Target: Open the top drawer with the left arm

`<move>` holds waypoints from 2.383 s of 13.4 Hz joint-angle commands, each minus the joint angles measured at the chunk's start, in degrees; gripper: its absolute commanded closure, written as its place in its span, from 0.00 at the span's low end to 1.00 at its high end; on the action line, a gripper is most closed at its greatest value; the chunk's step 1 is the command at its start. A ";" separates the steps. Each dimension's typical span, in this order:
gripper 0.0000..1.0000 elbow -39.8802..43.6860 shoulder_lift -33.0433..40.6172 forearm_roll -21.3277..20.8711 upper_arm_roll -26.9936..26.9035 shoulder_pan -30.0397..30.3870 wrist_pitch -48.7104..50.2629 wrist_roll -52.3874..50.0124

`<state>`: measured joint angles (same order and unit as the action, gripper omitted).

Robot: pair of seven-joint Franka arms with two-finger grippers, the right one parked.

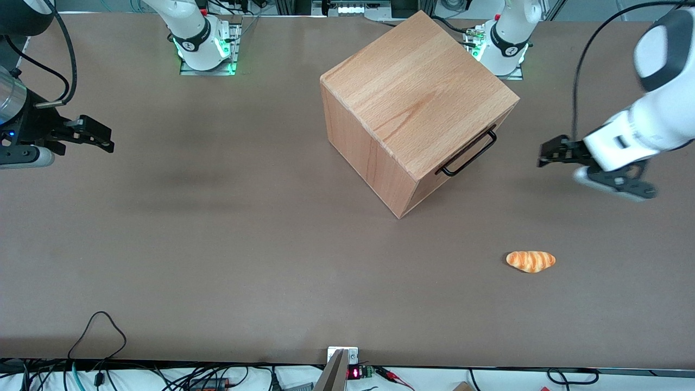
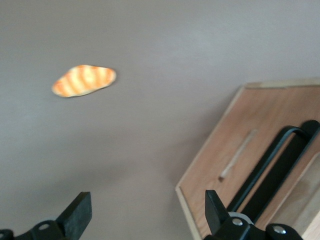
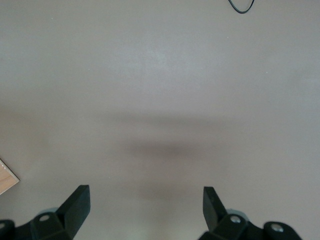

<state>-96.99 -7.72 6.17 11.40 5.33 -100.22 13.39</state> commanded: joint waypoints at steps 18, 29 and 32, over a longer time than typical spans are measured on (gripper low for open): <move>0.00 -13.13 -0.37 11.94 5.57 0.30 -9.74 23.00; 0.00 -14.54 -4.05 14.75 5.74 0.30 -13.07 27.39; 0.00 -14.90 -5.02 14.75 5.74 0.30 -14.74 27.39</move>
<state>-111.33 -12.01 19.84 17.10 5.26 -112.87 38.99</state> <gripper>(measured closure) 0.000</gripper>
